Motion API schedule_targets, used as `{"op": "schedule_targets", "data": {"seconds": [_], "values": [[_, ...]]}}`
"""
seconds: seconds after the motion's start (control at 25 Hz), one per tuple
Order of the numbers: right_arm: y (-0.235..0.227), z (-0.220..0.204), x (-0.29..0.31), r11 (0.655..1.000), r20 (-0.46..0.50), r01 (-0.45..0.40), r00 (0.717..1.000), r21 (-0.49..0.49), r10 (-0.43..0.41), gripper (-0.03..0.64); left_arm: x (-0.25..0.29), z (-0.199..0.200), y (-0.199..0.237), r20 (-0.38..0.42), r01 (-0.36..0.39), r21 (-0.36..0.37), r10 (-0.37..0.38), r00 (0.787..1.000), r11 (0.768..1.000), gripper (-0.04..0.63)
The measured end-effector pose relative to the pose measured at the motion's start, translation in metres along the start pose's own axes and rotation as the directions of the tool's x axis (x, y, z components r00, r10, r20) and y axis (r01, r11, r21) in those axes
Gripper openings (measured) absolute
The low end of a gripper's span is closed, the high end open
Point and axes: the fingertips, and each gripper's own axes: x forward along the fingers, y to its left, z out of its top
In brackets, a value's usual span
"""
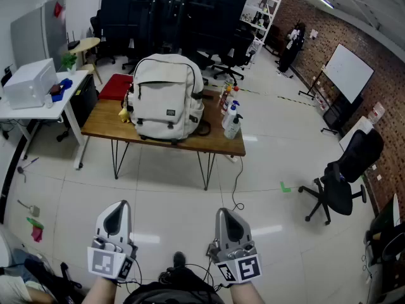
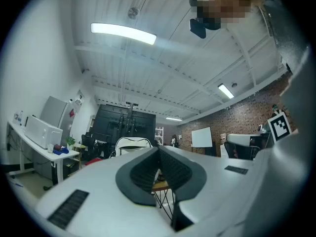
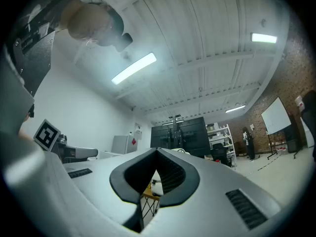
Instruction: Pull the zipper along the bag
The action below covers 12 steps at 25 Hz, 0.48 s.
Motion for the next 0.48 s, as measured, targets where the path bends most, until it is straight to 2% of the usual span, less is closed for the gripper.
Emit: {"op": "schedule_targets", "data": {"seconds": [0.2,0.48], "values": [[0.002,-0.011,0.035,1.000,0.029,-0.012,1.000,0.009,0.012,0.020,0.015,-0.001,0.030,0.035,-0.030,-0.011,0.030,0.999,1.000,0.035],[-0.004,-0.030,0.090,0.998,0.055,-0.056,0.997,0.009,0.056,0.020,0.052,-0.004,0.056,0.047,-0.048,0.038,0.046,0.998,0.998,0.035]]}}
